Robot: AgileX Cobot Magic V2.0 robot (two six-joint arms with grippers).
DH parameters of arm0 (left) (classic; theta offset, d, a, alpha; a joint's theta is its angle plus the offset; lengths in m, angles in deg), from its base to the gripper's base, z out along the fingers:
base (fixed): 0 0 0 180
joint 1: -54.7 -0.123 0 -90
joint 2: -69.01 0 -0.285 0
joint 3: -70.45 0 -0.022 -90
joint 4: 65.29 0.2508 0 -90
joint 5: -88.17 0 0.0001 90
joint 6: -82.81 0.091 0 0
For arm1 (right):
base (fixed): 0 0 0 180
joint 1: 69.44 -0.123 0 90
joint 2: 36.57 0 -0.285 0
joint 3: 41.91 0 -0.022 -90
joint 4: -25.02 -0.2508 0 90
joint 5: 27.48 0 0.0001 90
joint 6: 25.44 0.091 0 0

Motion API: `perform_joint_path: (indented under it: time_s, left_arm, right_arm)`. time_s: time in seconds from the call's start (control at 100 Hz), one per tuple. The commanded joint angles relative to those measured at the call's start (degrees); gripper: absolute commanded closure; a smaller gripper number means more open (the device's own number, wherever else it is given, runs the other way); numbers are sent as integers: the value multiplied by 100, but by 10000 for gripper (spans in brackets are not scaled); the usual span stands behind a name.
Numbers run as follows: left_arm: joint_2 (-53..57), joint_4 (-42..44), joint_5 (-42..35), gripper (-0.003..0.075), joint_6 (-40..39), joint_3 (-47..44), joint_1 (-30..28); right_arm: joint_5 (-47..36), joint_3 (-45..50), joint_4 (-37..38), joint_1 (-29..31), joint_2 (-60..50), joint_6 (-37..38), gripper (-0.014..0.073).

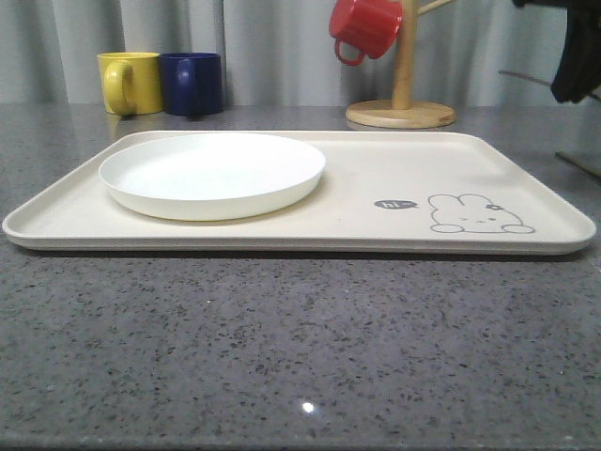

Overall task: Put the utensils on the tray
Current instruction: 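Grasp the silver fork with the right gripper and carry it over the tray, then lower the fork onto the tray beside the plate and open the right gripper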

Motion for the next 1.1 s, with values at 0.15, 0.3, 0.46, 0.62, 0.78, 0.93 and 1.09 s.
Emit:
perform_joint_path:
  time_s: [0.15,0.3,0.46,0.62,0.78,0.93,1.09]
  left_arm:
    - [-42,-42,-441,738,4,164,9]
    - [-42,-42,-441,738,4,164,9]
    - [-42,-42,-441,738,4,164,9]
    - [-42,-42,-441,738,4,164,9]
    - [-42,-42,-441,738,4,164,9]
    - [-42,-42,-441,738,4,164,9]
    - [-42,-52,-441,738,4,164,9]
  right_arm:
    - [124,-449,478,-876,-348,1149,589]
    - [152,-449,1708,-1673,-209,2734,589]
    - [142,-449,2572,-2346,41,3869,589]
    - [-52,-449,2733,-2765,344,4274,589]
    - [-204,-551,2733,-2952,645,4423,589]
    - [-193,-734,2715,-3005,887,4430,589]
    - [-193,-785,2715,-3005,1029,4525,589]
